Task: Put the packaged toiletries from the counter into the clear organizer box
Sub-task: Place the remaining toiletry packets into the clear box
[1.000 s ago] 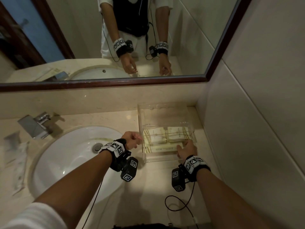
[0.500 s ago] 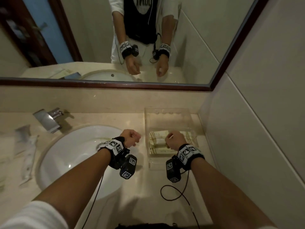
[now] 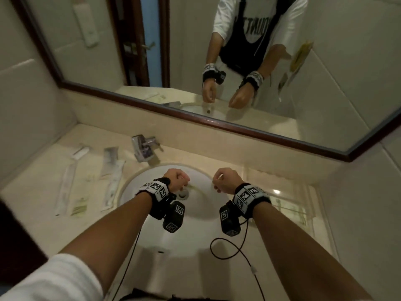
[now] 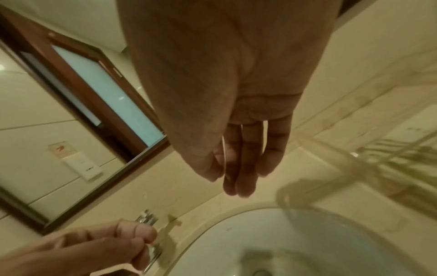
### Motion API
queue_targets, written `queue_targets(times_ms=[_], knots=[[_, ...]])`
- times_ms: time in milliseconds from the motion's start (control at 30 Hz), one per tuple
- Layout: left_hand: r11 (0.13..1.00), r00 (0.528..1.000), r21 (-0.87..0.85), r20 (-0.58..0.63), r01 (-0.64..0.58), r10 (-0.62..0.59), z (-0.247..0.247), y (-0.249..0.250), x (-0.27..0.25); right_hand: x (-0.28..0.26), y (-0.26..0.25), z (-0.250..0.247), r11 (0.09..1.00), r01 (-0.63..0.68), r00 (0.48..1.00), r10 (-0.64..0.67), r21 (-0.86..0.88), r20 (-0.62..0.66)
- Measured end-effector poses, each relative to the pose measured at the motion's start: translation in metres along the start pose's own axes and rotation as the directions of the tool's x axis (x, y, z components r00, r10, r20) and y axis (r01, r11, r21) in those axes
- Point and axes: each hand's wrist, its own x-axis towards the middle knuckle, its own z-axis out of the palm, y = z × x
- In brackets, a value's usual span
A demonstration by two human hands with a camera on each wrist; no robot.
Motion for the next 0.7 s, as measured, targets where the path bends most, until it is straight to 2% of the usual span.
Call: queue_targets(times_ms=[267,533,700], knots=[[0.992,0.985,-0.064,-0.126,0.109,-0.117,-0.093,-0.078,-0.017,0.035,-0.093,0.070,0.985,0.136,0.985,-0.123,-0.105,0.123],[0.963,0.929,-0.108,-0.255,0.249,-0.268,-0.165,-0.165,-0.035,0.066,-0.157,0.146,0.978,0.173,0.949,-0.133,-0.120,0.287],[0.931,0.895,-0.186,-0.269,0.313,-0.355,-0.199,-0.210,-0.040,0.086,-0.187,0.181,0.967,0.207,0.924,-0.144,-0.148,0.354]])
